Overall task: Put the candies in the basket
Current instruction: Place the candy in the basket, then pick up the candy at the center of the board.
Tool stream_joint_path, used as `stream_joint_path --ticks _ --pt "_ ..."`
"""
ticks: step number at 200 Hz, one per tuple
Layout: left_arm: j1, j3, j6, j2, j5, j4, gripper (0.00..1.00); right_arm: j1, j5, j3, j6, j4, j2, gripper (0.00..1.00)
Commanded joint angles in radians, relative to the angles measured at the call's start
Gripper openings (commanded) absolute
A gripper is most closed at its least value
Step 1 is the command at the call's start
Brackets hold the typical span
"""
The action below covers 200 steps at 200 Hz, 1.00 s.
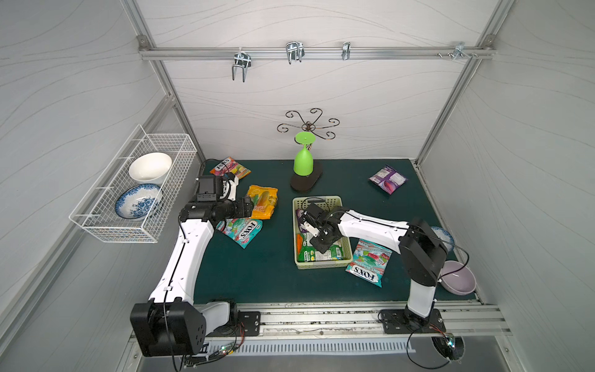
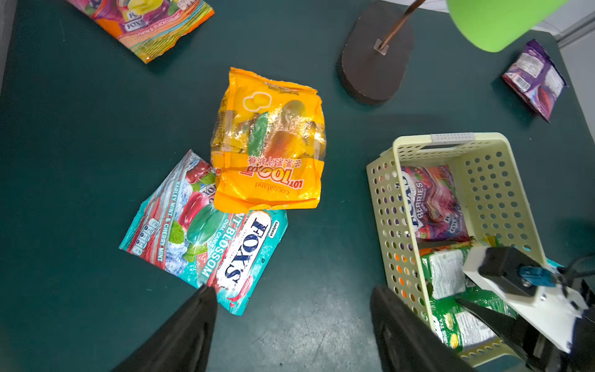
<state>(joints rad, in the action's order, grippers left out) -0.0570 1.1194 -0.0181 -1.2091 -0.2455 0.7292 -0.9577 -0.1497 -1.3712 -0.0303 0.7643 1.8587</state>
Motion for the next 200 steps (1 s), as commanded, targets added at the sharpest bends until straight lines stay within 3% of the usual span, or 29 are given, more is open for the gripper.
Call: stream_joint_path --ticks 1,69,149,200 --pt "-0.013 -0.031 -0.052 -0.003 0.038 -0.052 0.82 0.014 0.013 0.013 -0.009 -0.011 -0.082 0.42" --pt "-0.076 -0.178 -0.201 -0.003 0.037 -0.106 0.90 0.118 -0.029 0.095 -0.039 -0.031 -0.337 0.56" --pt "-0.139 -0.334 -0.367 -0.007 0.086 -0.231 0.86 0.349 -0.057 0.257 -0.083 -0.066 -0.675 0.84" --pt "-0.188 -0.432 -0.447 -0.031 0.041 -0.336 0.81 0.487 -0.030 0.318 -0.098 -0.079 -0.803 0.95"
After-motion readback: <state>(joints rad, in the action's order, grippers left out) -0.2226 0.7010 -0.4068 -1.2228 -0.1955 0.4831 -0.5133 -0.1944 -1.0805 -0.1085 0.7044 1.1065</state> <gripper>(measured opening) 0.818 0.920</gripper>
